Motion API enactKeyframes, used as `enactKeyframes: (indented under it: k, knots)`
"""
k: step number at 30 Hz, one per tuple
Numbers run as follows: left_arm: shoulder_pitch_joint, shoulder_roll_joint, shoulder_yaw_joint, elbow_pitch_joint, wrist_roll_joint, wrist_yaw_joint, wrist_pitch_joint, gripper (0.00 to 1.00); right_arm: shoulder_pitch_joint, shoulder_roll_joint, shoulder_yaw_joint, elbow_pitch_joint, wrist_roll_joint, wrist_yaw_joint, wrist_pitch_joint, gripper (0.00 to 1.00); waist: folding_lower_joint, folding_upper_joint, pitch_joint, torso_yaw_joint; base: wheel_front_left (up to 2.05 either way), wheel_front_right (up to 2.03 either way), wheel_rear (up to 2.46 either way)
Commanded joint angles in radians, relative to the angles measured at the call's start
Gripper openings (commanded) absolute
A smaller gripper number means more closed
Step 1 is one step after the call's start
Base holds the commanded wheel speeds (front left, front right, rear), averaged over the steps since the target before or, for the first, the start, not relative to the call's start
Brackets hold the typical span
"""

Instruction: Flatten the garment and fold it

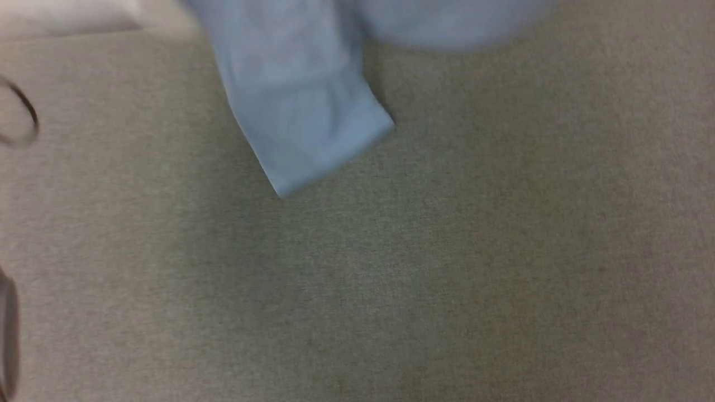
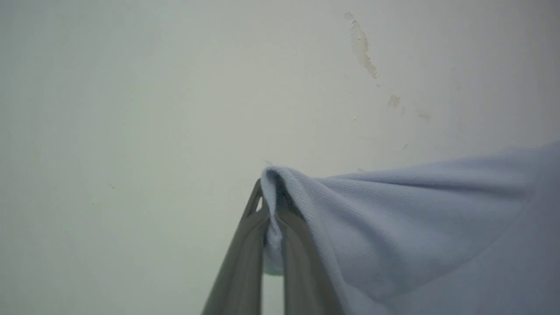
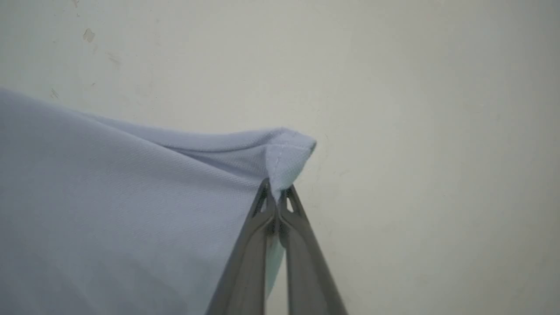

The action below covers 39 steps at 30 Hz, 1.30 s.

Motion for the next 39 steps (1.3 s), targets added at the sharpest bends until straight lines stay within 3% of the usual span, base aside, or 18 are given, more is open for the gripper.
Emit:
enactKeyframes:
  k: [1,10,18,23,28,32,35,39]
  knots:
    - [-0.048,0.018,0.010,0.030,0.013,0.010,-0.017,0.00,-0.023,-0.011,-0.010,0.019,-0.013,-0.003,-0.018,0.00,-0.0002,0.0000,0.064,-0.037,0.00,0.00,0.00]
    - [-0.245,0.008,-0.035,0.223,0.055,-0.007,-0.080,0.00,-0.131,0.014,0.063,0.067,-0.008,-0.003,-0.093,0.00,-0.0002,0.0000,0.188,-0.038,0.00,0.00,0.00]
    - [-0.194,-0.017,-0.048,0.360,0.030,-0.032,-0.136,0.00,-0.091,0.050,0.185,0.124,0.069,-0.003,-0.114,0.00,-0.0002,0.0000,0.241,-0.027,0.00,0.00,0.00]
    - [-0.097,-0.033,-0.040,0.437,-0.005,-0.042,-0.170,0.00,0.011,0.055,0.262,0.136,0.138,-0.003,-0.133,0.00,-0.0002,0.0000,0.186,-0.014,0.00,0.00,0.00]
    - [0.104,-0.046,-0.007,0.443,-0.074,-0.054,-0.172,0.00,0.186,0.030,0.325,0.089,0.186,-0.003,-0.166,0.00,-0.0002,0.0000,0.066,0.005,0.00,0.00,0.00]
    - [0.362,-0.037,0.033,0.356,-0.132,-0.044,-0.158,0.00,0.380,0.003,0.343,0.001,0.221,-0.003,-0.178,0.00,-0.0002,0.0000,-0.048,0.009,0.00,0.00,0.00]
    - [0.600,-0.038,0.060,0.223,-0.171,-0.012,-0.129,0.00,0.537,-0.030,0.330,-0.073,0.234,-0.003,-0.181,0.00,-0.0002,0.0000,-0.119,0.015,0.00,0.00,0.00]
    - [0.931,-0.050,0.096,-0.042,-0.205,0.069,-0.078,0.00,0.744,-0.072,0.270,-0.177,0.259,-0.003,-0.182,0.00,-0.0002,0.0000,-0.181,0.022,0.00,0.00,0.00]
